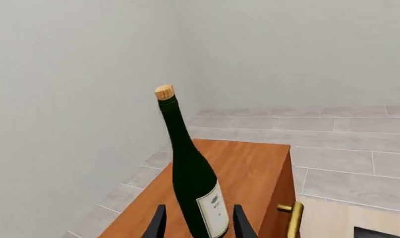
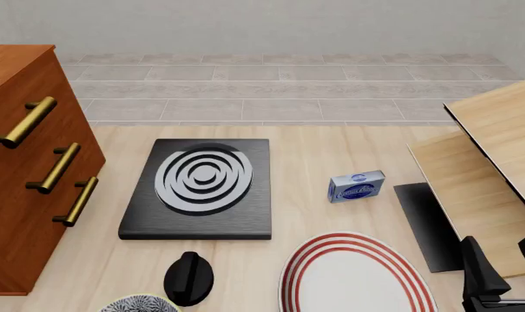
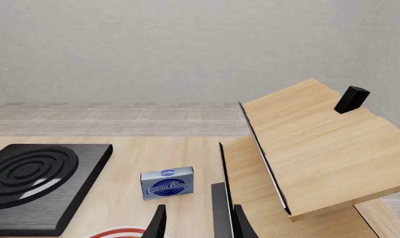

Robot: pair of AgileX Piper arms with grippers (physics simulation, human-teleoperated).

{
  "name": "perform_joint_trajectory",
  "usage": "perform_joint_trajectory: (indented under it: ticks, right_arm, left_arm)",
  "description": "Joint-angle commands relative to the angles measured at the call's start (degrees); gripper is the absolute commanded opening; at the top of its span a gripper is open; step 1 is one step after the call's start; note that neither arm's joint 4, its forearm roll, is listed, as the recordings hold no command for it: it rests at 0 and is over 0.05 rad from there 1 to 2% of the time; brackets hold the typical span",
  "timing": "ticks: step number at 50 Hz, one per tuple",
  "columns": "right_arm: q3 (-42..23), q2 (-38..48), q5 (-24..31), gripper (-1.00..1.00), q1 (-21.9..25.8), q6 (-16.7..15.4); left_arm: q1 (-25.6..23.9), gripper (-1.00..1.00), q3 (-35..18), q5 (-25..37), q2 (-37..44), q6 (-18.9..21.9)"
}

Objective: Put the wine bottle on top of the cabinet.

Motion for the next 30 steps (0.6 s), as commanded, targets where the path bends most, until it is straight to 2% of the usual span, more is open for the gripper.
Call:
perform_joint_trajectory:
  ticks: [1, 4, 9, 14, 15, 17, 18, 21, 22, 27, 28, 29, 30]
  right_arm:
    - [0.0, 0.0, 0.0, 1.00, 0.0, 0.0]
    - [0.0, 0.0, 0.0, 1.00, 0.0, 0.0]
    - [0.0, 0.0, 0.0, 1.00, 0.0, 0.0]
    - [0.0, 0.0, 0.0, 1.00, 0.0, 0.0]
    - [0.0, 0.0, 0.0, 1.00, 0.0, 0.0]
    - [0.0, 0.0, 0.0, 1.00, 0.0, 0.0]
    - [0.0, 0.0, 0.0, 1.00, 0.0, 0.0]
    - [0.0, 0.0, 0.0, 1.00, 0.0, 0.0]
    - [0.0, 0.0, 0.0, 1.00, 0.0, 0.0]
    - [0.0, 0.0, 0.0, 1.00, 0.0, 0.0]
    - [0.0, 0.0, 0.0, 1.00, 0.0, 0.0]
    - [0.0, 0.0, 0.0, 1.00, 0.0, 0.0]
    - [0.0, 0.0, 0.0, 1.00, 0.0, 0.0]
  left_arm:
    - [-0.8, 1.00, 8.4, 2.7, -10.3, -2.0]
    - [-1.0, 1.00, 9.2, 3.8, -12.2, -2.6]
    - [-1.6, 1.00, 7.0, 7.2, -15.3, -4.4]
    - [-10.1, 1.00, 7.0, 14.4, -28.5, -7.0]
    - [-10.1, 1.00, 7.0, 14.4, -28.5, -7.0]
    - [-12.3, 1.00, 8.3, 16.4, -32.8, -9.2]
    - [-13.9, 1.00, 9.5, 17.4, -35.3, -8.4]
    - [-17.2, 1.00, 12.8, 20.1, -40.8, -9.7]
    - [-17.0, 1.00, 13.9, 20.4, -41.9, -12.4]
    - [-20.3, 1.00, 17.3, 21.4, -43.1, -15.8]
    - [-23.8, 1.00, 18.4, 21.9, -43.1, -15.0]
    - [-24.9, 1.00, 18.2, 21.1, -43.1, -14.7]
    - [-24.8, 1.00, 19.3, 20.8, -43.1, -16.8]
